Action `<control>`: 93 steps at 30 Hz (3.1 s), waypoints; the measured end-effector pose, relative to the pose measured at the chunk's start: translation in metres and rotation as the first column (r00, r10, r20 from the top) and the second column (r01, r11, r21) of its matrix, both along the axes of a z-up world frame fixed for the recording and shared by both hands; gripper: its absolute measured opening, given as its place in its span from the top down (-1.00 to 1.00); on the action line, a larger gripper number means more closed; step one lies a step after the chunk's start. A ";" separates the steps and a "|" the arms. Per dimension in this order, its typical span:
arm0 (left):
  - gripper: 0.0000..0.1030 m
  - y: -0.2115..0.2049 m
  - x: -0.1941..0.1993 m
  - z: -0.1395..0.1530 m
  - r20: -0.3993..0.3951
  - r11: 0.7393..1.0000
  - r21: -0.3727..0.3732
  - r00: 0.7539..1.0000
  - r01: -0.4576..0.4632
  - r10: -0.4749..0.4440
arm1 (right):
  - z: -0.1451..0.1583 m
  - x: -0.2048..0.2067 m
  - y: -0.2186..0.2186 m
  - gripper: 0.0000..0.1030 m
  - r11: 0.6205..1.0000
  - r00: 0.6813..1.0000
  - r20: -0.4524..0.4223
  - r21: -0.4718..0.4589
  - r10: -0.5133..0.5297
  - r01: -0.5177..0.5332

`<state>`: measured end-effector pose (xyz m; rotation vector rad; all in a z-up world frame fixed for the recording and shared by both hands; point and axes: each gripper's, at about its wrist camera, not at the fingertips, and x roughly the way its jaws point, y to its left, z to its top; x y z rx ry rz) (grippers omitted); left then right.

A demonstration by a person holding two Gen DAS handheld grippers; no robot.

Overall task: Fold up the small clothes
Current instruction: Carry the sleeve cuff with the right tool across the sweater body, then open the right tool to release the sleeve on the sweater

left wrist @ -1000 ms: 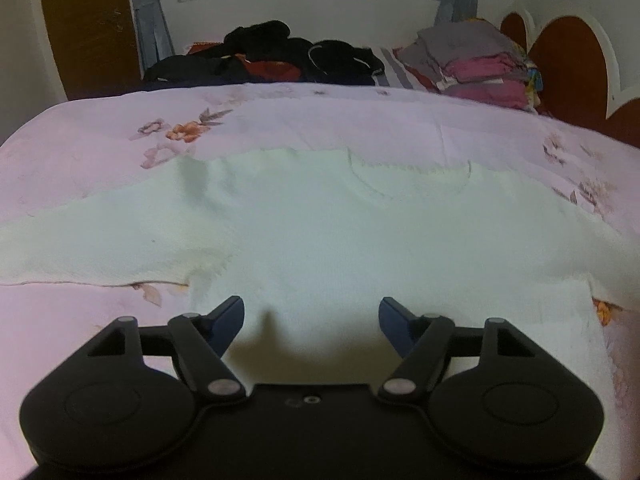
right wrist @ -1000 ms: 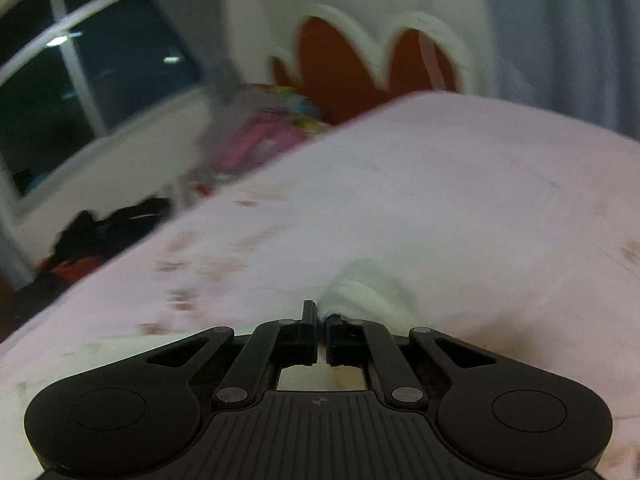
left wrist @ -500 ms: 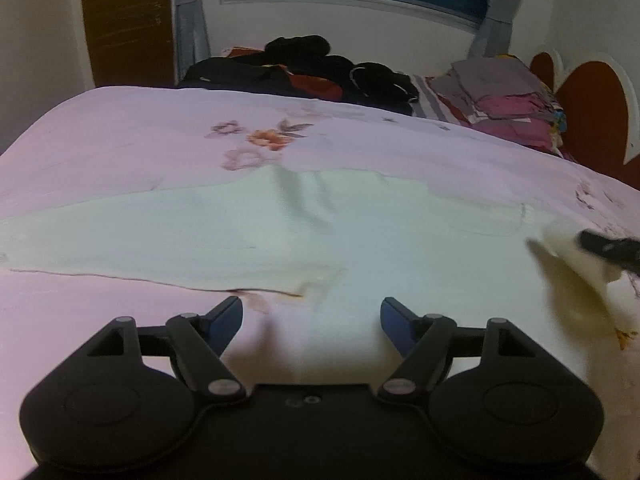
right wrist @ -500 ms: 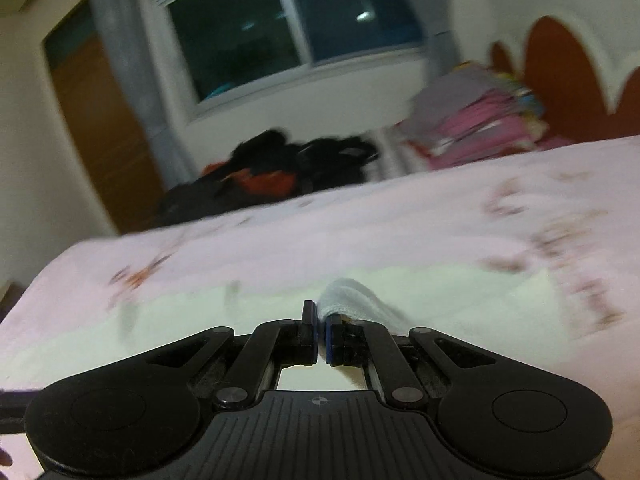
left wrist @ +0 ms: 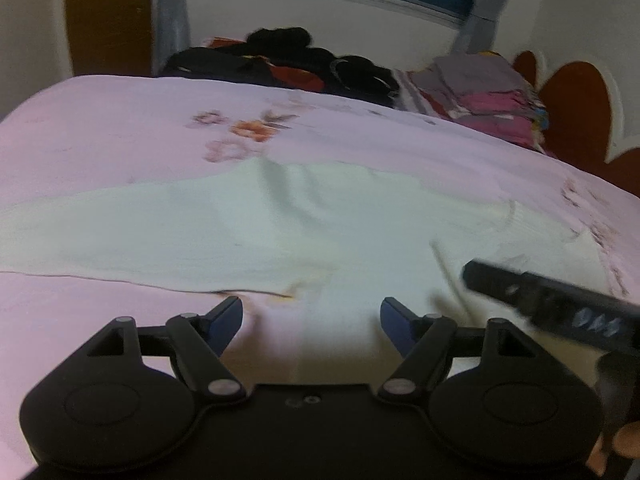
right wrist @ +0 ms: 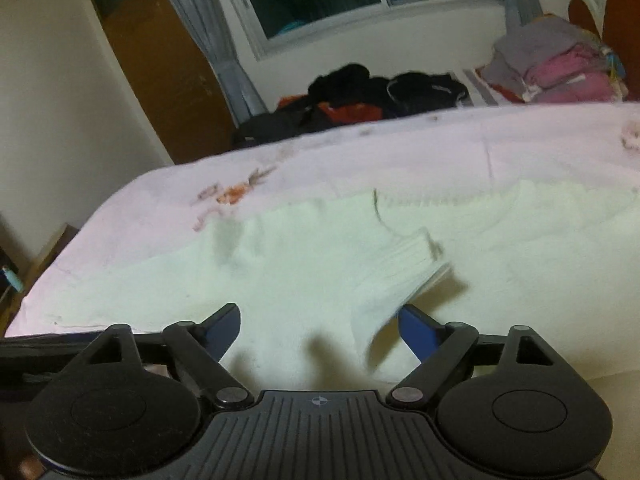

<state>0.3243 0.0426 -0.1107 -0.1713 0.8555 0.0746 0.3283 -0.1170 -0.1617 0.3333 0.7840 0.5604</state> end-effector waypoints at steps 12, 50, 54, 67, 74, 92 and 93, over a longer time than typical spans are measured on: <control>-0.46 -0.103 0.028 -0.031 0.008 0.969 0.061 0.970 0.240 -0.241 | -0.036 -0.021 -0.122 -0.14 0.905 0.963 0.025 -0.337 -0.267 0.260; -0.01 -0.005 0.049 -0.039 0.108 0.999 -0.030 0.994 -0.021 0.024 | -0.056 -0.006 -0.148 0.78 0.880 0.922 -0.022 -0.308 -0.387 0.362; -0.37 0.008 0.027 -0.023 0.192 0.997 0.010 0.978 -0.082 0.078 | -0.038 -0.024 -0.155 0.77 0.885 0.929 0.015 -0.298 -0.370 0.357; -0.34 -0.030 0.038 -0.027 0.180 0.997 0.057 0.982 0.054 -0.064 | -0.043 0.052 -0.150 0.03 0.907 0.927 -0.026 -0.215 -0.375 0.361; -0.34 -0.022 0.047 -0.042 0.143 0.998 0.051 0.989 0.033 -0.040 | -0.060 0.098 -0.148 0.04 0.912 0.924 -0.065 -0.205 -0.376 0.356; -0.38 -0.031 0.055 -0.051 0.125 0.994 0.086 0.990 0.060 -0.070 | -0.059 0.093 -0.153 0.87 0.858 0.887 -0.015 -0.259 -0.462 0.443; -0.39 -0.030 0.053 -0.048 0.122 0.996 0.075 0.990 0.058 -0.067 | -0.053 0.091 -0.152 0.86 0.858 0.889 0.005 -0.260 -0.458 0.444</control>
